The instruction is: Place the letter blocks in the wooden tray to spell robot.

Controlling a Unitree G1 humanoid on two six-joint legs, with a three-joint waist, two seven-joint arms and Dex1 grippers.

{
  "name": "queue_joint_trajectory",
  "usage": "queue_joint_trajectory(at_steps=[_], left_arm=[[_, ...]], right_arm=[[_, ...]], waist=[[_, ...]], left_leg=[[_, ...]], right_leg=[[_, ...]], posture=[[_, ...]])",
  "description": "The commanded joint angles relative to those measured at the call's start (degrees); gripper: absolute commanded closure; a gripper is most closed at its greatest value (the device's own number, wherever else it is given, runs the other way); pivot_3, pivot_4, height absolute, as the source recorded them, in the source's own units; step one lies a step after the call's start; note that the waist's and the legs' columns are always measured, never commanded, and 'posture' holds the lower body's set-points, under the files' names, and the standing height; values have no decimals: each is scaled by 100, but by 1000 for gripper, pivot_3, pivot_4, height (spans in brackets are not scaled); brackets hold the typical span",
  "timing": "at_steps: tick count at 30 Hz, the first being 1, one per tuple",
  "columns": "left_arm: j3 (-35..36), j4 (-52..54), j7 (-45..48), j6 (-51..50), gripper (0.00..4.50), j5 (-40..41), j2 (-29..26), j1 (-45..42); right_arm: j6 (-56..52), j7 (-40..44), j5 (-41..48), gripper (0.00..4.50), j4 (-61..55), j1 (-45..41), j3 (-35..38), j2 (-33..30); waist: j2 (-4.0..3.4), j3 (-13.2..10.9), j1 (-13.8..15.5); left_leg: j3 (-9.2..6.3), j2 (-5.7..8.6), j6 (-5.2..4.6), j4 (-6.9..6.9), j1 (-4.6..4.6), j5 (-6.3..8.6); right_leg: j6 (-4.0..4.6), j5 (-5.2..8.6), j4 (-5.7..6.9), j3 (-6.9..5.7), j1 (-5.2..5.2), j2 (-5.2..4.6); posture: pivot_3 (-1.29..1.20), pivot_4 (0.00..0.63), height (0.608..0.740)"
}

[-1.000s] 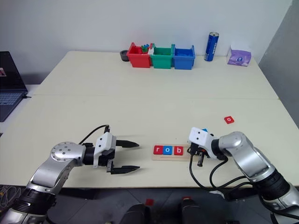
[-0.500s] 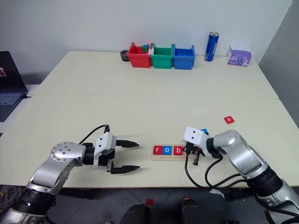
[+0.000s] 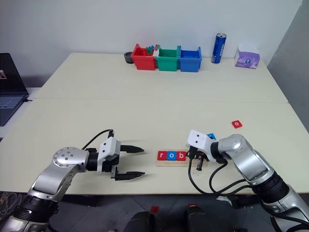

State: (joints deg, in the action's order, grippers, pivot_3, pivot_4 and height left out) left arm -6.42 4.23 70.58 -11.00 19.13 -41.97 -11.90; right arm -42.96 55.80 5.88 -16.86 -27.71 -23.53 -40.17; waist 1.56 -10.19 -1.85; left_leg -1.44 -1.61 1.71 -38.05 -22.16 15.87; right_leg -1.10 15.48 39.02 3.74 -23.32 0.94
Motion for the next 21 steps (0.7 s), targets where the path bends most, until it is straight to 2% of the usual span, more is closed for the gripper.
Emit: queue_joint_trajectory(at_steps=[1, 4, 5, 10, 15, 16, 18, 21], left_arm=[[35, 182, -14, 49, 0, 41, 33, -50], [66, 198, -26, 45, 0, 79, 71, -25], [76, 205, -32, 32, 0, 99, 86, -24], [113, 348, -78, -155, 0, 265, 169, -74], [131, 288, -80, -200, 0, 292, 228, -218], [140, 258, -84, -207, 0, 302, 249, -263], [153, 162, -126, -216, 0, 312, 323, -420], [133, 50, -172, -220, 0, 307, 399, -624]], right_arm=[[-77, 91, 298, 4485, -413, -17, 618, -241], [-232, -180, 540, 3996, -475, 110, 1287, -243], [-283, -333, 596, 3697, -462, 154, 1549, -188], [-287, -1300, 646, 1954, -232, 579, 2767, 163], [125, -2254, 481, 242, 412, 782, 3511, 502], [218, -2397, 457, 35, 588, 743, 3585, 548], [458, -2671, 333, 35, 1142, 579, 3641, 575], [788, -2642, 275, 35, 2033, 270, 3505, 496]], waist=[[-1, -1, 1], [0, 0, 4], [0, 0, 4], [1, 1, 5], [1, 0, 4], [0, 0, 3], [0, 0, 2], [0, 0, -11]], left_leg=[[0, 0, 0, 0, 0, 0], [-1, 0, 0, 0, -1, 0], [-1, 0, 0, 0, -1, 0], [1, 1, 0, 1, -3, 0], [5, 3, 0, 0, -3, 0], [6, 3, 0, 0, -4, 0], [11, 4, 0, 0, 0, 0], [16, 5, 0, 0, 3, 0]], right_leg=[[0, 0, 0, 0, 0, 0], [0, 0, -1, 0, 0, -1], [0, 0, -1, 0, 0, -1], [0, 0, 0, 0, 0, -1], [1, -1, 1, 4, 0, -1], [1, -1, 1, 5, 0, 0], [0, -1, 2, 10, 0, 0], [0, -1, 2, 15, 1, 1]], posture=[[0, 150, 740], [0, 150, 740], [0, 150, 740], [0, 150, 740], [0, 150, 740], [0, 150, 740], [0, 150, 740], [0, 150, 740]])
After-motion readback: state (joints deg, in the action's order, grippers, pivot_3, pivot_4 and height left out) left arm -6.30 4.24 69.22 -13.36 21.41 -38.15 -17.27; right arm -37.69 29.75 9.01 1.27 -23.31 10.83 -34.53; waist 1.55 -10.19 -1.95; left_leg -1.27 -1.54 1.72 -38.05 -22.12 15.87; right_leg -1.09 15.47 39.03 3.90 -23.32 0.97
